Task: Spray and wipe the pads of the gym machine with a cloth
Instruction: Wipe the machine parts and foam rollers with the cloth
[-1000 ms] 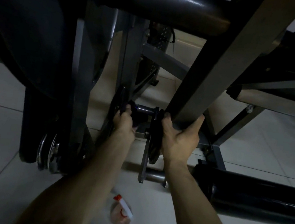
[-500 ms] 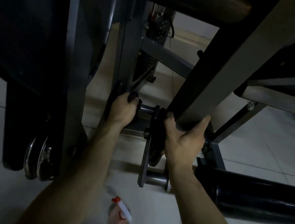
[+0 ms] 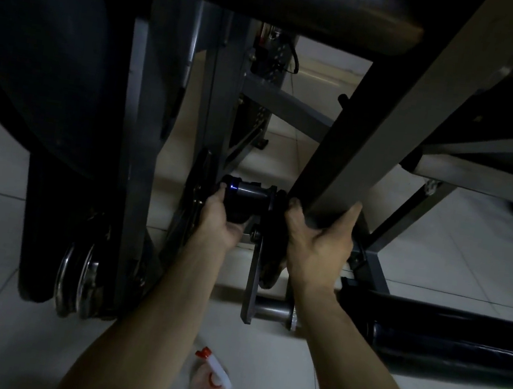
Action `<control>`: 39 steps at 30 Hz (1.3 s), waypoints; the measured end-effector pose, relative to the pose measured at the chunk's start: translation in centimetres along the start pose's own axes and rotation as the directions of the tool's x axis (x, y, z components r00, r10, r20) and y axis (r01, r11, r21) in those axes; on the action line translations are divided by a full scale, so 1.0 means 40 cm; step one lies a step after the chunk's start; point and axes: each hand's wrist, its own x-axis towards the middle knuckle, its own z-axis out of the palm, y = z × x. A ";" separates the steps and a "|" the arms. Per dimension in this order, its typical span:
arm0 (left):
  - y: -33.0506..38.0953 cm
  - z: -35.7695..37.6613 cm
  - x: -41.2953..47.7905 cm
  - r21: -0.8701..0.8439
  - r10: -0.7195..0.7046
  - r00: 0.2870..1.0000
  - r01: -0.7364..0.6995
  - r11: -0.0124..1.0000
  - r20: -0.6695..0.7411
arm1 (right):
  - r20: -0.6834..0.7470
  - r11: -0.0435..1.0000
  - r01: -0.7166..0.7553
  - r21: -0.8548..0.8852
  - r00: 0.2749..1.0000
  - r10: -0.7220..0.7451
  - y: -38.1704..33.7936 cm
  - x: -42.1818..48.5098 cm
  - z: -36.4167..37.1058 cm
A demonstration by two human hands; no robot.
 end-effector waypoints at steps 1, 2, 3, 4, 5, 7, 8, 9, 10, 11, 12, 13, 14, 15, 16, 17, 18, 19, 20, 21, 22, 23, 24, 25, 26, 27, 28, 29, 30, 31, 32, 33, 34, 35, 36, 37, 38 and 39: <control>0.013 0.013 0.006 0.018 -0.008 1.000 0.008 1.000 0.013 | -0.002 1.000 -0.002 0.002 1.000 0.002 0.002 0.001 0.002; 0.024 0.022 0.015 0.065 0.009 1.000 -0.009 0.998 0.007 | -0.007 1.000 0.002 0.001 1.000 -0.002 0.004 0.003 0.003; 0.033 0.027 0.020 0.118 0.046 0.999 -0.045 0.992 -0.001 | -0.010 1.000 0.007 -0.004 1.000 -0.008 0.007 0.003 0.004; 0.038 0.030 0.033 0.210 0.137 0.991 -0.130 0.969 -0.015 | -0.016 1.000 0.016 -0.007 1.000 -0.016 0.008 0.003 0.005; 0.040 0.028 0.037 0.350 0.264 0.964 -0.245 0.904 -0.009 | -0.019 1.000 0.020 -0.010 1.000 -0.021 0.009 0.000 0.004; 0.034 0.022 0.023 0.654 0.501 0.853 -0.463 0.598 0.145 | -0.023 1.000 0.024 -0.018 0.999 -0.025 0.010 -0.002 0.000; 0.023 0.019 0.009 0.736 0.573 0.783 -0.534 0.416 0.244 | -0.021 0.999 0.028 -0.020 0.999 -0.029 0.011 -0.001 0.000; 0.009 0.010 -0.011 0.776 0.625 0.715 -0.572 0.265 0.313 | -0.011 0.999 0.027 -0.023 1.000 -0.027 0.013 -0.004 -0.001; -0.006 -0.003 -0.023 0.779 0.657 0.664 -0.600 0.185 0.356 | -0.005 0.999 0.028 -0.024 1.000 -0.028 0.011 -0.005 -0.003; -0.019 -0.020 -0.033 0.772 0.676 0.633 -0.619 0.147 0.378 | -0.004 0.999 0.029 -0.023 1.000 -0.029 0.008 -0.005 -0.004; -0.030 -0.044 -0.036 0.780 0.674 0.635 -0.610 0.137 0.378 | -0.005 0.999 0.026 -0.029 1.000 -0.026 0.007 -0.007 -0.006; -0.041 -0.069 -0.044 0.801 0.670 0.652 -0.582 0.142 0.354 | -0.004 0.999 0.023 -0.036 1.000 -0.023 0.006 -0.009 -0.008; -0.054 -0.100 -0.047 0.823 0.662 0.684 -0.539 0.176 0.306 | 0.000 0.999 0.024 -0.039 1.000 -0.024 0.003 -0.010 -0.008; -0.065 -0.128 -0.057 0.838 0.644 0.725 -0.493 0.236 0.245 | 0.003 0.999 0.022 -0.036 1.000 -0.022 0.000 -0.011 -0.008; -0.070 -0.147 -0.072 0.839 0.628 0.762 -0.438 0.321 0.157 | 0.008 0.999 0.017 -0.032 1.000 -0.017 -0.002 -0.011 -0.008; -0.064 -0.148 -0.084 0.817 0.622 0.781 -0.389 0.425 0.049 | 0.012 1.000 0.015 -0.025 1.000 -0.014 -0.003 -0.010 -0.008; -0.049 -0.133 -0.088 0.765 0.617 0.785 -0.368 0.528 -0.048 | 0.015 1.000 0.014 -0.021 1.000 -0.014 -0.002 -0.007 -0.008; -0.033 -0.112 -0.081 0.706 0.591 0.802 -0.368 0.605 -0.089 | 0.023 1.000 0.012 -0.019 1.000 -0.012 0.000 -0.006 -0.008; -0.016 -0.083 -0.074 0.658 0.555 0.828 -0.377 0.652 -0.076 | 0.028 1.000 0.009 -0.020 1.000 -0.009 0.000 -0.006 -0.007; 0.000 -0.051 -0.064 0.634 0.531 0.847 -0.395 0.665 -0.029 | 0.028 1.000 0.009 -0.019 1.000 -0.008 0.001 -0.006 -0.008; 0.010 -0.024 -0.059 0.628 0.512 0.859 -0.409 0.662 0.020 | 0.023 1.000 0.009 -0.024 1.000 -0.009 0.002 -0.008 -0.008; 0.012 -0.005 -0.058 0.632 0.501 0.863 -0.423 0.649 0.064 | 0.015 0.999 0.012 -0.029 1.000 -0.012 0.001 -0.009 -0.007; 0.007 0.001 -0.062 0.643 0.501 0.860 -0.436 0.629 0.093 | 0.005 0.999 0.015 -0.034 1.000 -0.015 0.000 -0.011 -0.007; 0.002 -0.003 -0.071 0.663 0.506 0.857 -0.433 0.610 0.094 | -0.002 0.999 0.017 -0.036 1.000 -0.017 0.000 -0.011 -0.006; -0.004 -0.023 -0.077 0.682 0.499 0.863 -0.408 0.607 0.072 | -0.006 0.999 0.018 -0.033 1.000 -0.018 0.000 -0.011 -0.005; -0.012 -0.048 -0.082 0.672 0.469 0.883 -0.358 0.649 0.018 | -0.006 0.999 0.018 -0.028 1.000 -0.018 0.000 -0.009 -0.005; -0.019 -0.075 -0.083 0.645 0.418 0.907 -0.290 0.707 -0.049 | -0.002 1.000 0.014 -0.023 1.000 -0.014 0.000 -0.008 -0.004; -0.022 -0.093 -0.082 0.552 0.310 0.942 -0.192 0.811 -0.128 | 0.002 1.000 0.010 -0.018 1.000 -0.010 0.000 -0.008 -0.004; -0.020 -0.096 -0.083 0.388 0.171 0.970 -0.091 0.917 -0.175 | 0.003 1.000 0.010 -0.016 1.000 -0.010 0.001 -0.008 -0.005; -0.015 -0.087 -0.076 0.215 0.051 0.988 -0.019 0.976 -0.147 | 0.002 1.000 0.012 -0.016 1.000 -0.012 0.002 -0.008 -0.006; -0.006 -0.070 -0.070 0.091 -0.012 0.996 0.020 0.996 -0.087 | 0.004 1.000 0.013 -0.015 1.000 -0.013 0.003 -0.008 -0.007; 0.005 -0.047 -0.061 0.025 -0.031 0.999 0.032 0.999 -0.044 | 0.010 1.000 0.012 -0.010 1.000 -0.012 0.004 -0.008 -0.008; 0.015 -0.022 -0.053 -0.012 -0.035 0.999 0.035 0.999 -0.022 | 0.017 1.000 0.012 -0.006 1.000 -0.012 0.004 -0.008 -0.009; 0.025 -0.001 -0.046 -0.011 -0.018 1.000 0.017 1.000 -0.012 | 0.021 1.000 0.015 -0.003 1.000 -0.015 0.003 -0.008 -0.009; 0.031 0.017 -0.037 -0.004 -0.018 1.000 0.018 1.000 -0.002 | 0.025 1.000 0.020 -0.004 1.000 -0.020 0.003 -0.007 -0.009; 0.034 0.028 -0.026 0.034 -0.010 1.000 0.010 0.999 -0.003 | 0.027 1.000 0.024 -0.005 0.999 -0.024 0.003 -0.007 -0.009; 0.036 0.037 -0.015 0.086 0.004 1.000 -0.003 0.996 -0.012 | 0.027 0.999 0.032 -0.007 0.999 -0.032 0.004 -0.005 -0.008; 0.038 0.041 -0.001 0.154 0.031 0.999 -0.024 0.988 -0.039 | 0.027 0.999 0.036 -0.010 0.999 -0.036 0.006 -0.005 -0.007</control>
